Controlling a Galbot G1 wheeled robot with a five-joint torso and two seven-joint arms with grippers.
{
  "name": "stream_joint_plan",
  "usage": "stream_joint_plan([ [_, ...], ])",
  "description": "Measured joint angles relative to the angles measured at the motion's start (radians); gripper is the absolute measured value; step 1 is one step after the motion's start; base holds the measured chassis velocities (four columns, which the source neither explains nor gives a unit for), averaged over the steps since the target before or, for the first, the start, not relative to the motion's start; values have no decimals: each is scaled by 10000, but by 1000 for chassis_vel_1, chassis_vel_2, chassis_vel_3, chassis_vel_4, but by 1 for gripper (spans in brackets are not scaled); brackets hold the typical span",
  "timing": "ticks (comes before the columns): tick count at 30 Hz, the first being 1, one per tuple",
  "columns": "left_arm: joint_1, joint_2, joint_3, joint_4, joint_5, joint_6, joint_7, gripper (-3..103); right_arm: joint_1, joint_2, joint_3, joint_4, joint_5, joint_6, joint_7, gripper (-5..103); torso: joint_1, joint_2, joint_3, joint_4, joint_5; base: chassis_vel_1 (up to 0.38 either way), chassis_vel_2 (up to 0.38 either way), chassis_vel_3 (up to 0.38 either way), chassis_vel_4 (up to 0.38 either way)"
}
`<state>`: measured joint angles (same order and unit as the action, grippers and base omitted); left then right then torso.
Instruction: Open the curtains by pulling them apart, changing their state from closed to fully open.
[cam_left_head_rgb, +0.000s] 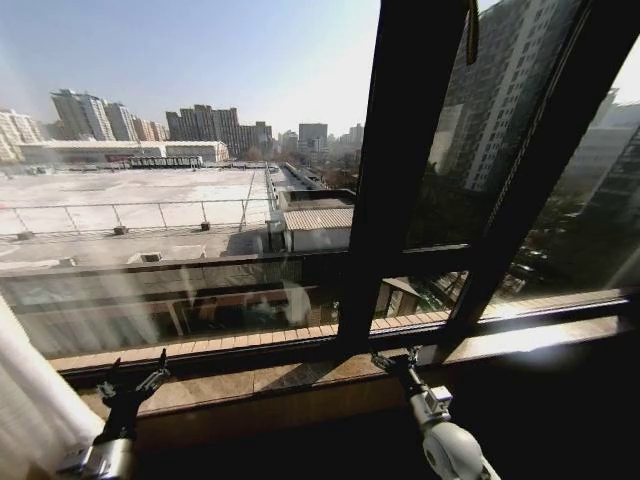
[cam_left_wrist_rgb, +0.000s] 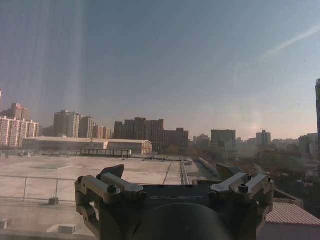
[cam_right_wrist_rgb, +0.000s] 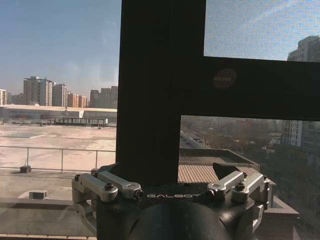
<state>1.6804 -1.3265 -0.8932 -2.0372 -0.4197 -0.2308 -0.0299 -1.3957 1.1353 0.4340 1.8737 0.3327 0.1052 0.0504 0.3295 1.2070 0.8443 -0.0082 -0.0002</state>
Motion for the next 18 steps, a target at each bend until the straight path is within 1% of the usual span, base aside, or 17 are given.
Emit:
stream_joint_plan([
  [10, 0, 1, 0, 0, 1, 1, -5, 100, 0, 0, 0, 0, 0, 0, 0, 100, 0, 0, 0, 0, -1, -365, -352, 365, 363],
  [18, -1, 1, 0, 1, 1, 2, -6, 100, 0, 0, 0, 0, 0, 0, 0, 100, 0, 0, 0, 1, -2, -351, -354, 332, 347],
])
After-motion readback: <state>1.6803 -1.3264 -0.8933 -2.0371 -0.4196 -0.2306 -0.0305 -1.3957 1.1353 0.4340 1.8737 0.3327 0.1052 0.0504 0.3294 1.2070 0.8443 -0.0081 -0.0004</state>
